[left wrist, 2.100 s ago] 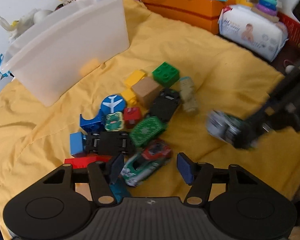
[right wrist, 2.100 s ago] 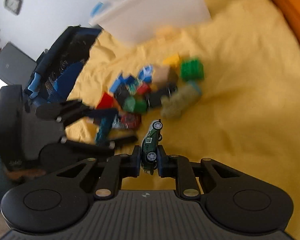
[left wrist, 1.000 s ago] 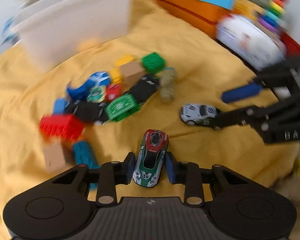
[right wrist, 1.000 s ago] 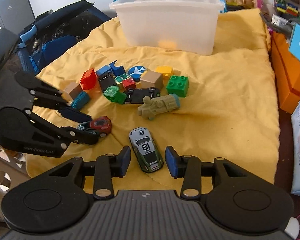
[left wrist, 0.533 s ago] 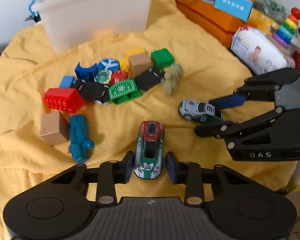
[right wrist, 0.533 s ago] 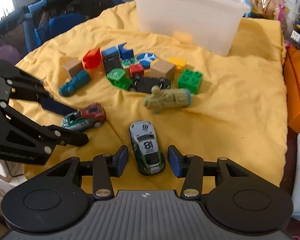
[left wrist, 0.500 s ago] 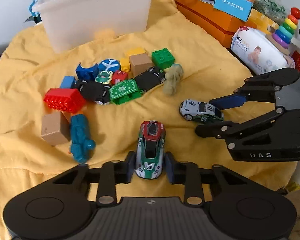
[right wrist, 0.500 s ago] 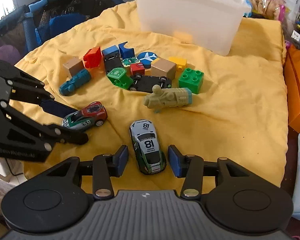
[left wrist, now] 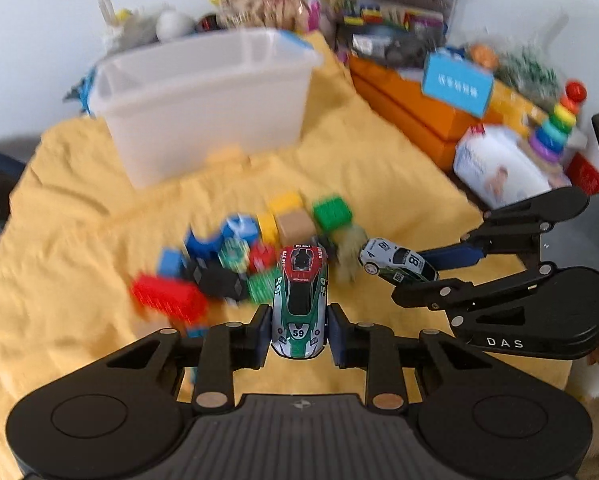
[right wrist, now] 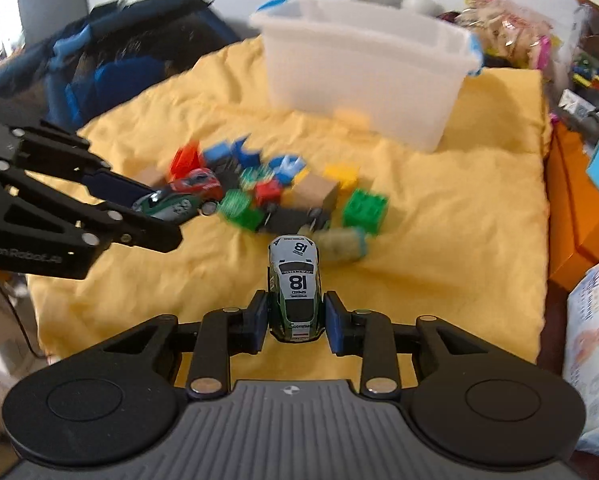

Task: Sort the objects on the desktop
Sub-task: 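Carry both cars over the bin and open both tools to drop them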

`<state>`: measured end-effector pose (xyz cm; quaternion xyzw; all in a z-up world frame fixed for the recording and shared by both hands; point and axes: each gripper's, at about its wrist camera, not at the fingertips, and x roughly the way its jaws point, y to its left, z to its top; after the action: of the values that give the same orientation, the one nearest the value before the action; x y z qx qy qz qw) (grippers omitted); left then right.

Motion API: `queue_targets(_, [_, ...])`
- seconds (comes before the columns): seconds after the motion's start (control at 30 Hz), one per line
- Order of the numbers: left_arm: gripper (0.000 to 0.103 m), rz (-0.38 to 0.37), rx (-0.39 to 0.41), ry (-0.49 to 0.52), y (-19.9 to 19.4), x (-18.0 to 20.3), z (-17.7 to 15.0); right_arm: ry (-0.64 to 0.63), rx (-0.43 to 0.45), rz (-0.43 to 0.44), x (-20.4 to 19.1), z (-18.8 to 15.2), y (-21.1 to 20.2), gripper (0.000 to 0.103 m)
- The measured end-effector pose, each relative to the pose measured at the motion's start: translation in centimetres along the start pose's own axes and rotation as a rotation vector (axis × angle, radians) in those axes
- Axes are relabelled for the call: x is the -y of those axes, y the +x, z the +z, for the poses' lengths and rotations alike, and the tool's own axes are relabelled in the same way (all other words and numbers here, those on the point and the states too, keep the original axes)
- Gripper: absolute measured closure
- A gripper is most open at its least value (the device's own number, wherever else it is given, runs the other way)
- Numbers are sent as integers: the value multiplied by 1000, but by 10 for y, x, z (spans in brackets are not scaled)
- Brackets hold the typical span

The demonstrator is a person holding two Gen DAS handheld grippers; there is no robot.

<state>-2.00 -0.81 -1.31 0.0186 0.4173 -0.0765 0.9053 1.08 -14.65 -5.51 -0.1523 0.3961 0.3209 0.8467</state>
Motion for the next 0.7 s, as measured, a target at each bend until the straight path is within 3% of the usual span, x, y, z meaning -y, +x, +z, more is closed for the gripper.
queue_targets(0.37, [70,122,196,17,-15,-45,107,-10,190,-100,35,99,-3,70])
queue_targets(0.5, [70,170,222,-9,-4,-66,146,4,260,-136,51,143,5,70])
queue_targets(0.7, [70,210,196,-25,32,-87,184,53,269,-164,71,183,30,70])
